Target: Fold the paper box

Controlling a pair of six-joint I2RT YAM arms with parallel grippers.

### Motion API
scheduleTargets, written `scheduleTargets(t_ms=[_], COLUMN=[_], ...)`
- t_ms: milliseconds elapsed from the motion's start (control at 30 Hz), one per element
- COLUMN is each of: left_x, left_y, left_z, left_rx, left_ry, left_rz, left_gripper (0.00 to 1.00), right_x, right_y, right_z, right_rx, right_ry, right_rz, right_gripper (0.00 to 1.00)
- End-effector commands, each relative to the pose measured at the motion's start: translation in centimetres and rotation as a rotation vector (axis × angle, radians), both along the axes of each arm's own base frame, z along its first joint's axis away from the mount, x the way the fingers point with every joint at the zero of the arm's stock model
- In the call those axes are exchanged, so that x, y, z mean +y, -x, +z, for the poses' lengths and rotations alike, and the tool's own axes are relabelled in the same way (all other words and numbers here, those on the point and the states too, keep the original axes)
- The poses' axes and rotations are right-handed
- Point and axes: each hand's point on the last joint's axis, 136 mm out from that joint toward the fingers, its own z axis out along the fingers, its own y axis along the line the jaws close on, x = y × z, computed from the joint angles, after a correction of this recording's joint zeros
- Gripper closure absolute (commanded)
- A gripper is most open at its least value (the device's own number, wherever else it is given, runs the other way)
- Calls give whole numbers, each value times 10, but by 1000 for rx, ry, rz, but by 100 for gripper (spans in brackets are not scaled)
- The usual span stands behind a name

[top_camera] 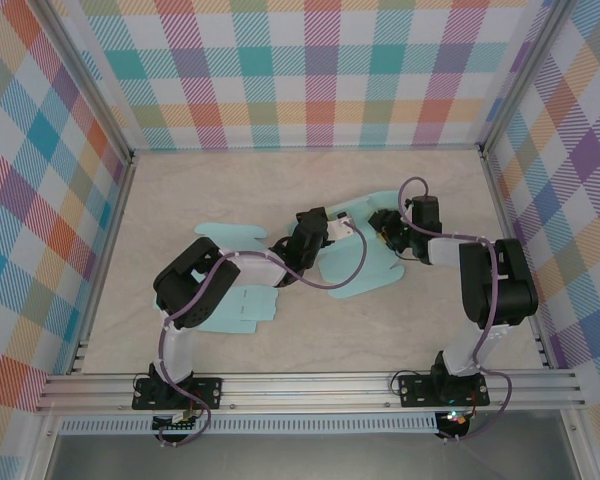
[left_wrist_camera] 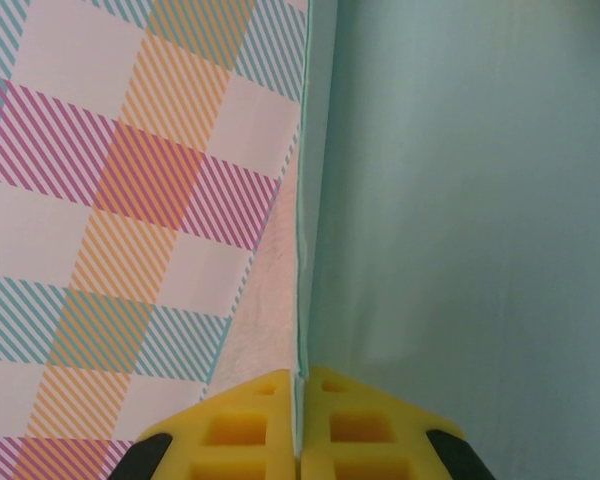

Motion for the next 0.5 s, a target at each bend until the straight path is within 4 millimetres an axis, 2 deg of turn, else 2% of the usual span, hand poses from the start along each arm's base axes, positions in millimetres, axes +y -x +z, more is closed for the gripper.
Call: scheduleTargets(t_ms=[0, 300, 467], left_x=[-13, -13, -16], left_y=[0, 2, 2], left_z=[2, -10, -13], left_rx=[-39, -76, -91], left_ry=[-20, -173, -210], left_rz=[-36, -86, -109], left_gripper=[96, 95, 96], right_x=[13, -2, -10], right_y=[8, 37, 52], right_z=[1, -10, -7], right_rx=[-4, 63, 63], right_ry=[-33, 77, 126], right_rz=[54, 57, 60], right_gripper=[48, 47, 43])
